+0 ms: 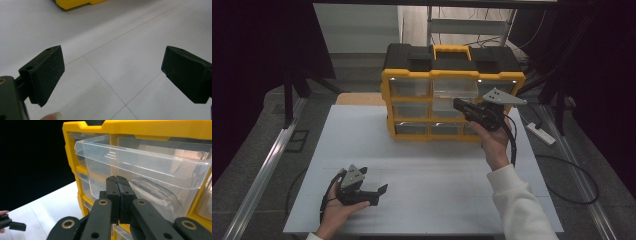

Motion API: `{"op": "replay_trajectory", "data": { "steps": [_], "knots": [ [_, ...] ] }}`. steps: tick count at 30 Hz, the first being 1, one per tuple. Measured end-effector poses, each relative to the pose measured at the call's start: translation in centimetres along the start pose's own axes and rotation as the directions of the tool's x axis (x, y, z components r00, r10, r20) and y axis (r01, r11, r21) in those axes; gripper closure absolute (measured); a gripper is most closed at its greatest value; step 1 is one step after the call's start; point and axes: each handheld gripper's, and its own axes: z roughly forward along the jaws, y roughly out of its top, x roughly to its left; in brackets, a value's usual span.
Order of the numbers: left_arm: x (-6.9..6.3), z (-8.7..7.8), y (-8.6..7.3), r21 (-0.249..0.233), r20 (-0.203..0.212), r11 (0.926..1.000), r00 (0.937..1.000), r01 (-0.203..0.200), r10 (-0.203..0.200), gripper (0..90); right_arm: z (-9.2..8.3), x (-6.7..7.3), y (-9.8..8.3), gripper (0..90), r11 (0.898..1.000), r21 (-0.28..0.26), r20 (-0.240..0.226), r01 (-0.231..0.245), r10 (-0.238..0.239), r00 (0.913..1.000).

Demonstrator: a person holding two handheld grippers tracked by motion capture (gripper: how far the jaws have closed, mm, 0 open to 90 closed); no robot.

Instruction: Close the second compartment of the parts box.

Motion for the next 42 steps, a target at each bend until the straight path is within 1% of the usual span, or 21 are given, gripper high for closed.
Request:
{"op": "replay_trajectory", "data": {
  "steps": [2,4,5,8,9,13,15,16,17,19,20,23,28,38,40,42],
  "knots": [
    [0.0,0.0,0.0,0.0,0.0,1.0,1.0,0.0,0.0,5.5,0.3,0.0,0.0,88.9,1.0,0.0,0.008,-0.005,0.005,1.0],
    [0.0,0.0,0.0,0.0,0.0,1.0,1.0,-0.001,0.001,5.6,0.4,0.0,0.2,88.9,1.0,0.014,0.014,0.002,-0.002,0.9999],
    [0.0,0.0,0.0,0.0,0.0,1.0,1.0,-0.001,0.001,5.6,0.5,0.0,0.2,88.9,1.0,0.004,0.015,0.002,-0.002,0.9999],
    [0.0,0.0,0.0,0.0,0.0,1.0,1.0,0.0,0.0,5.6,0.7,-0.1,0.4,88.9,1.0,0.0,0.021,-0.003,0.003,0.9998],
    [0.0,0.0,0.0,0.001,-0.001,1.0,1.0,0.0,0.0,5.6,0.7,-0.1,0.4,88.9,1.0,0.008,0.023,-0.001,0.001,0.9997],
    [0.0,0.0,0.0,0.001,-0.001,1.0,1.0,-0.001,0.001,5.6,0.8,-0.3,0.6,88.9,1.0,0.01,0.027,-0.008,0.008,0.9996],
    [-0.1,0.0,0.0,0.001,-0.001,1.0,1.0,-0.001,0.001,5.6,1.0,-0.4,0.6,88.9,1.0,0.003,0.029,-0.013,0.013,0.9995],
    [0.0,0.0,0.0,0.001,-0.001,1.0,1.0,-0.001,0.001,5.6,1.1,-0.5,0.6,88.8,1.0,0.008,0.031,-0.013,0.012,0.9994],
    [0.0,0.0,0.0,0.0,-0.001,1.0,1.0,-0.001,0.001,5.6,1.2,-0.5,0.6,88.8,1.0,-0.001,0.03,-0.016,0.017,0.9994],
    [0.0,0.0,0.0,0.0,-0.002,1.0,1.0,0.0,0.0,5.6,1.3,-0.6,0.7,88.8,1.0,0.006,0.028,-0.018,0.018,0.9994],
    [0.0,0.0,0.0,0.0,-0.002,1.0,1.0,0.0,0.0,5.6,1.4,-0.6,0.7,88.8,1.0,0.001,0.026,-0.024,0.024,0.9994],
    [0.0,0.0,0.0,0.0,0.0,1.0,1.0,0.003,-0.003,5.6,1.5,-0.7,0.7,88.8,1.0,0.006,0.032,-0.018,0.018,0.9993],
    [0.0,0.0,0.0,0.0,0.0,1.0,1.0,0.002,-0.002,5.6,1.9,-1.2,0.9,88.8,1.0,0.005,0.049,-0.029,0.028,0.9984],
    [0.0,-0.1,-0.1,0.0,-0.001,1.0,1.0,0.005,-0.005,5.6,2.5,-1.7,0.9,88.8,0.999,0.006,0.066,-0.044,0.043,0.9969],
    [0.0,-0.1,-0.1,-0.001,-0.001,1.0,1.0,0.007,-0.007,5.6,2.8,-1.9,0.9,88.5,0.999,0.023,0.076,-0.037,0.035,0.9965],
    [0.0,-0.1,-0.1,-0.001,-0.002,1.0,1.0,0.007,-0.007,5.6,3.0,-1.9,0.8,88.4,0.999,0.028,0.082,-0.029,0.027,0.9962]
  ]
}}
